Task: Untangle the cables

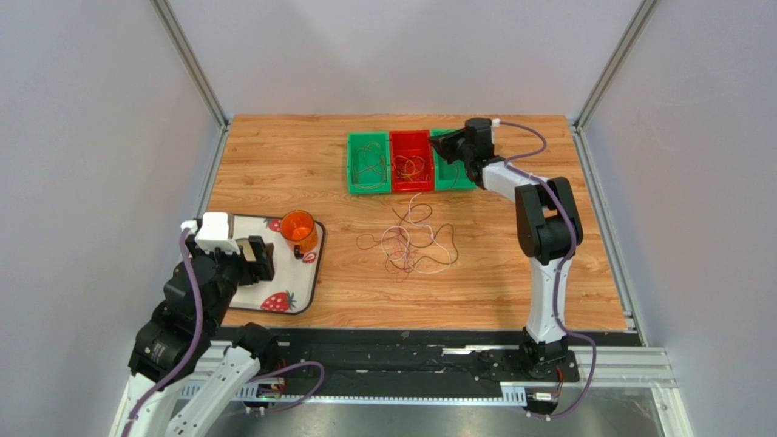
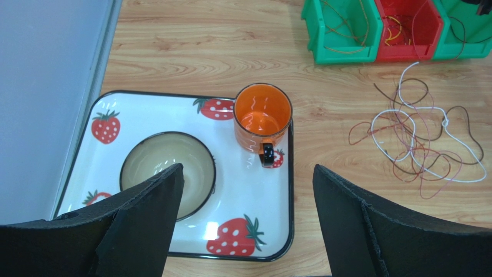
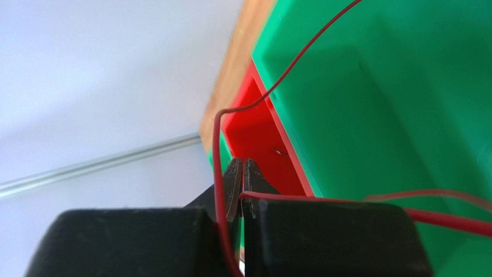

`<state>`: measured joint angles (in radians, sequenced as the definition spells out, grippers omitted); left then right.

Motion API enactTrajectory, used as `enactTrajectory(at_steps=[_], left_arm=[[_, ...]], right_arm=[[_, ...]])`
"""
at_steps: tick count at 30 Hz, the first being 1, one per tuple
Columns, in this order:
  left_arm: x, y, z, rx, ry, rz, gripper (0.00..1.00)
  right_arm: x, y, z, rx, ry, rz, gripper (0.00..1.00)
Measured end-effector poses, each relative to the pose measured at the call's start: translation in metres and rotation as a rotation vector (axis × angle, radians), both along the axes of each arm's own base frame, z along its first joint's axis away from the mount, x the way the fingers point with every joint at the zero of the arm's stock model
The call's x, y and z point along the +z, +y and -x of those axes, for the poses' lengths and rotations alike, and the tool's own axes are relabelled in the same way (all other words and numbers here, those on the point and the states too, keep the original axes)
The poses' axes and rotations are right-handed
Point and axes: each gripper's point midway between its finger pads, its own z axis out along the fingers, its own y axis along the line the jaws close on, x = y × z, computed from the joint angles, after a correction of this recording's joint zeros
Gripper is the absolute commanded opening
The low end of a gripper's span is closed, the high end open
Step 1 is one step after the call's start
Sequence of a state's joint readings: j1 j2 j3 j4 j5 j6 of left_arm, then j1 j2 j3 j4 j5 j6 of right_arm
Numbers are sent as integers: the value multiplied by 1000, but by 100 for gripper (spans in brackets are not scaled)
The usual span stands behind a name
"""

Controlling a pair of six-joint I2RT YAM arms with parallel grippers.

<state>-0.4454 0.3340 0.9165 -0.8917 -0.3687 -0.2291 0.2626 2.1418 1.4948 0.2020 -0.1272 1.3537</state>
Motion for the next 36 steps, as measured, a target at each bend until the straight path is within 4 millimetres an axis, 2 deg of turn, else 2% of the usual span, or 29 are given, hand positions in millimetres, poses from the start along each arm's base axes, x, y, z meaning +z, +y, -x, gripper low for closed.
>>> enactTrajectory(at_steps=[3, 6, 11, 14, 17, 19, 22, 26, 31, 36], left_arm=[[0, 0, 0, 0, 0, 0, 90], [0, 0, 0, 0, 0, 0, 89], [1, 0, 1, -1, -5, 3, 89], [1, 0, 1, -1, -7, 4, 89], [1, 0, 1, -1, -7, 4, 89], [1, 0, 1, -1, -7, 4, 89], [1, 0, 1, -1, -6, 4, 88], [1, 0, 1, -2, -6, 3, 88], [0, 0, 1, -4, -5, 4, 88], [0, 0, 1, -4, -5, 4, 88]], right_arm=[[16, -12, -10, -48, -39, -31, 0], [33, -16, -17, -66, -72, -63, 0], [78, -25, -35, -76, -166, -124, 0], [93, -35, -41, -86, -211, -137, 0], [90, -49, -43, -108, -210, -141, 0], [78, -60, -43, -124, -195, -141, 0], [65, -70, -42, -132, -166, -141, 0], [58, -80, -42, -149, -156, -136, 0], [53, -79, -40, -144, -150, -119, 0], [49, -67, -37, -121, -141, -93, 0]])
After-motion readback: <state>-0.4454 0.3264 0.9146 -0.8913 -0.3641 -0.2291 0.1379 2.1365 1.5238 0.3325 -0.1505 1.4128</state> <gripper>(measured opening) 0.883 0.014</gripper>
